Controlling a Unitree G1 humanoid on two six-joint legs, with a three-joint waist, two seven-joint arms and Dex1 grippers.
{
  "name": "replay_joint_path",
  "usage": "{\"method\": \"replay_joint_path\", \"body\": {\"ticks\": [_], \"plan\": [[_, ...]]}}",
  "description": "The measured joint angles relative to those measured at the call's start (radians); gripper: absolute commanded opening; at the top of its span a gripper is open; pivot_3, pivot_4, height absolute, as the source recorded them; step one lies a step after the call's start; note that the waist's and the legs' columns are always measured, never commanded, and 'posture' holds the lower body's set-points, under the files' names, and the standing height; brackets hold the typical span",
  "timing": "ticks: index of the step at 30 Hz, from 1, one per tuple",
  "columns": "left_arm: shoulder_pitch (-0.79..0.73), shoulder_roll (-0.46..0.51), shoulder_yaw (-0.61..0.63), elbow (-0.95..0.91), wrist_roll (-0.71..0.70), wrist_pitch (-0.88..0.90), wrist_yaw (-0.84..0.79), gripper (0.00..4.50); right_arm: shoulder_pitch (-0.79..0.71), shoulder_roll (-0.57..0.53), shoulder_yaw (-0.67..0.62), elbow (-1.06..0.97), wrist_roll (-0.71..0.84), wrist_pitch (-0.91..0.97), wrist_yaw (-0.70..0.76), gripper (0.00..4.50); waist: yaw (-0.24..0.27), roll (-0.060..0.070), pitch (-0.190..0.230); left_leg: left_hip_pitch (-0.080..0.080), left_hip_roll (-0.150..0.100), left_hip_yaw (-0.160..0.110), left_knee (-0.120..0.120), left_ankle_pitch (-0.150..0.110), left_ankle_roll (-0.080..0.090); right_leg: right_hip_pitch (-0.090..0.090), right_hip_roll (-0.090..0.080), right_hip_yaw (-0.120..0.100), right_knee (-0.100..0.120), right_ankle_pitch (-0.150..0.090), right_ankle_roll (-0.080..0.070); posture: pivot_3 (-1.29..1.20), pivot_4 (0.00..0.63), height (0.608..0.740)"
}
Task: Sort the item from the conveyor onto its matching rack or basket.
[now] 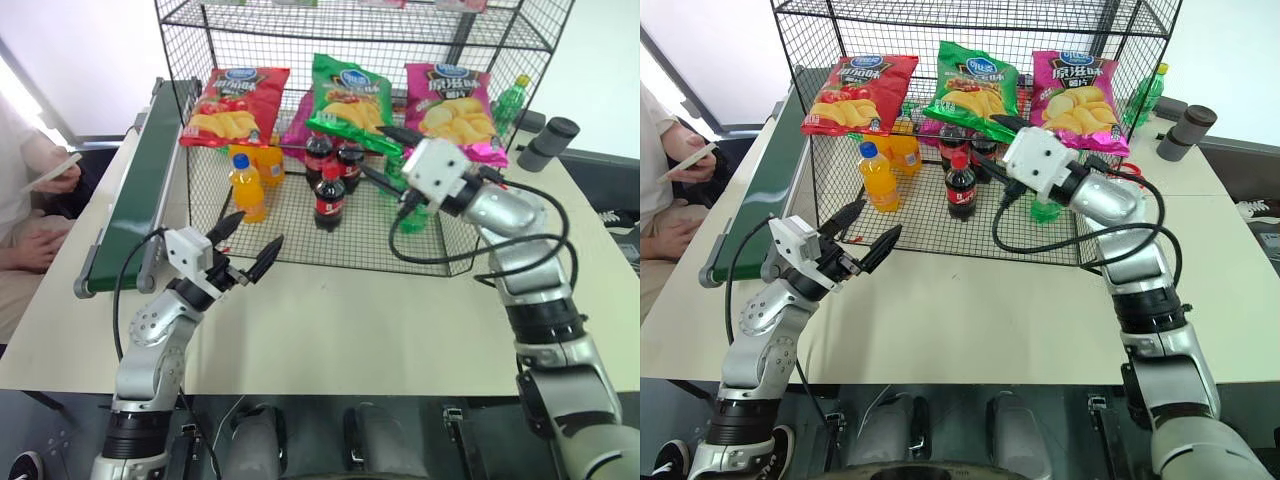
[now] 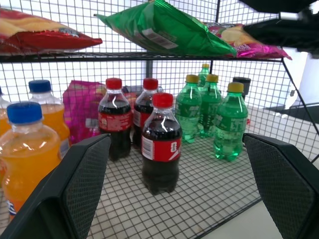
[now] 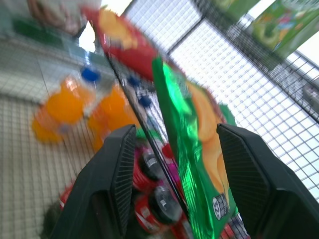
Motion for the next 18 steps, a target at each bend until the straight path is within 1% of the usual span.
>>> {"method": "replay_joint_path", "body": {"ticks": [1,3,4,6,7,9,11,12,15,18], "plan": [[0.003,0.008,0.001,-0.008,-0.014,0.041,0.010,4.50,0.047,-0.001,-0.036,-0.068,0.085,0.061,0.012,2.67,0.002,0.000,0.000,0.000,0.000,-0.001,0.000,0.000,0.000,0.001,0.000,-0.001,0.000,0.000,0.000,0.00,0.150,0.740],[0.031,0.060,0.028,-0.033,-0.062,0.121,0.006,4.50,0.181,-0.024,-0.105,-0.204,0.266,0.193,0.054,2.67,0.002,-0.001,0.000,0.000,0.003,-0.003,-0.001,0.000,0.001,0.002,0.000,-0.001,-0.002,0.000,0.000,0.00,0.150,0.740],[0.039,0.084,0.048,-0.039,-0.084,0.152,0.003,4.50,0.238,-0.046,-0.129,-0.240,0.326,0.247,0.074,2.67,0.001,0.000,0.000,0.000,0.003,-0.003,-0.001,0.000,0.001,0.001,0.000,-0.001,-0.002,0.000,0.000,0.00,0.150,0.740],[0.051,0.140,0.086,-0.046,-0.117,0.208,-0.010,4.50,0.338,-0.101,-0.168,-0.286,0.412,0.336,0.113,3.24,-0.002,0.000,0.000,0.001,0.002,-0.002,-0.001,0.000,0.001,0.002,-0.001,-0.001,-0.001,0.000,0.000,0.00,0.150,0.740],[0.057,0.170,0.095,-0.051,-0.128,0.223,-0.027,4.50,0.382,-0.125,-0.193,-0.304,0.448,0.367,0.136,3.61,-0.003,0.000,0.000,0.001,0.002,-0.002,-0.001,0.000,0.001,0.002,-0.001,-0.001,-0.001,0.000,0.000,0.00,0.150,0.740],[0.075,0.243,0.123,-0.053,-0.148,0.248,-0.083,4.50,0.535,-0.190,-0.260,-0.347,0.514,0.407,0.210,4.47,-0.001,-0.001,0.000,0.002,0.001,-0.003,-0.001,-0.001,0.001,0.003,0.000,-0.001,-0.001,-0.001,-0.001,0.00,0.150,0.740],[0.090,0.307,0.176,-0.029,-0.151,0.255,-0.119,4.50,0.664,-0.227,-0.301,-0.352,0.534,0.426,0.268,4.47,0.001,0.000,0.000,0.002,0.001,-0.003,-0.001,-0.001,0.001,0.003,0.000,-0.002,-0.001,-0.002,-0.004,0.00,0.150,0.740],[0.092,0.328,0.199,-0.014,-0.150,0.255,-0.128,4.50,0.694,-0.229,-0.315,-0.352,0.539,0.429,0.281,4.47,-0.002,0.000,0.000,0.002,0.001,-0.003,-0.001,-0.001,0.001,0.002,-0.001,-0.001,-0.001,-0.002,-0.003,0.00,0.150,0.740],[0.075,0.353,0.206,0.028,-0.128,0.252,-0.142,4.50,0.700,-0.230,-0.350,-0.352,0.538,0.409,0.292,4.47,-0.006,0.000,0.000,0.003,0.000,-0.002,0.000,-0.001,0.001,0.003,0.000,0.000,-0.001,-0.002,-0.004,0.00,0.150,0.740],[0.040,0.387,0.209,0.158,-0.095,0.250,-0.152,4.50,0.702,-0.231,-0.361,-0.334,0.525,0.380,0.304,4.47,-0.001,0.000,0.000,0.003,-0.001,-0.002,0.000,-0.001,0.001,0.003,0.001,0.000,-0.001,-0.002,-0.004,0.00,0.150,0.740]]}}
